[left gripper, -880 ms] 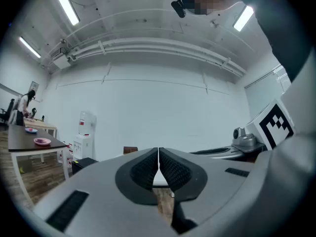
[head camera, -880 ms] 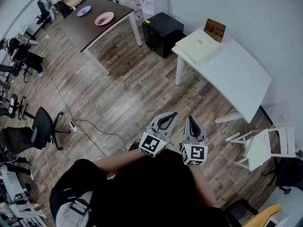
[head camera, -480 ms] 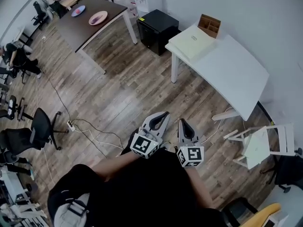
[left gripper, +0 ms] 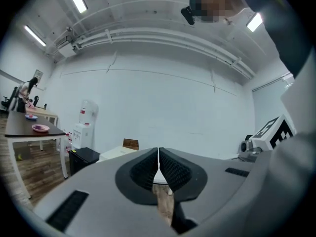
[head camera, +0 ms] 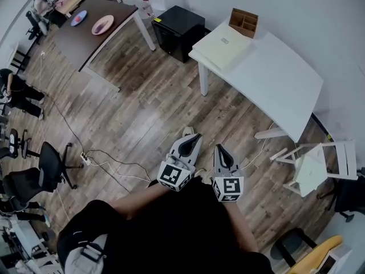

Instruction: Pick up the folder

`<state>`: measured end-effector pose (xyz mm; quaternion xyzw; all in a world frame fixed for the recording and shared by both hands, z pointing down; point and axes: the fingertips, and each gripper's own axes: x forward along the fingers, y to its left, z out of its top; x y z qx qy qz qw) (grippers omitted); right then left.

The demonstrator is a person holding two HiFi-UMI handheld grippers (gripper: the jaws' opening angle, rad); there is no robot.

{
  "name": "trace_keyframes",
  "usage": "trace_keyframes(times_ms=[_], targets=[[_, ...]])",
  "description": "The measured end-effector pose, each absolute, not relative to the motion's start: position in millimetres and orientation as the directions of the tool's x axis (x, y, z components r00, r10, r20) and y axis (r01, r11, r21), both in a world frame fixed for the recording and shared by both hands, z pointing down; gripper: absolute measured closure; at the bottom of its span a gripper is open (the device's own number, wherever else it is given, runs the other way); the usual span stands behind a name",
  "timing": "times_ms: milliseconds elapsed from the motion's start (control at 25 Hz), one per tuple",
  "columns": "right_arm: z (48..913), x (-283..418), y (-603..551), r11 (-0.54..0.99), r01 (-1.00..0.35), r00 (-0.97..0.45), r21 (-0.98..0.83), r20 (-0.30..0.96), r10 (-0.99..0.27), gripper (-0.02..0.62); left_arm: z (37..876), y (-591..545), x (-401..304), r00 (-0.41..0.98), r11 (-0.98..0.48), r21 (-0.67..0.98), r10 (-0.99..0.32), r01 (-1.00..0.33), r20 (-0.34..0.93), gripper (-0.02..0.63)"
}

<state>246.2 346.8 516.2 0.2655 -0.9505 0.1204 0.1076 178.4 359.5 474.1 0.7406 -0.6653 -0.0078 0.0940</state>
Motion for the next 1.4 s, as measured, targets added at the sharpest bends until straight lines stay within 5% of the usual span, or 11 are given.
trace_keyframes(times_ms=[600, 880, 1400], targets=[[519.0, 133.9, 212.0, 0.796, -0.583, -0.793, -0.165, 0.330, -0.513, 0.557, 467.3, 231.3, 55.9, 0.131, -0.100, 0.205, -0.981, -0.974, 0.144, 0.586], [514.6, 86.9, 152.4, 0.747, -0.646, -0.747, -0.157, 0.330, -0.577, 0.557, 458.0, 180.8, -3.6, 0.179, -0.158, 0.260, -0.982, -0.953, 0.060, 0.586], [511.8, 2.7, 126.6, 0.813, -0.573, -0.792, -0.108, 0.330, -0.514, 0.557, 493.8, 151.6, -64.4, 0.187, -0.149, 0.242, -0.973, -0.959, 0.139, 0.586]])
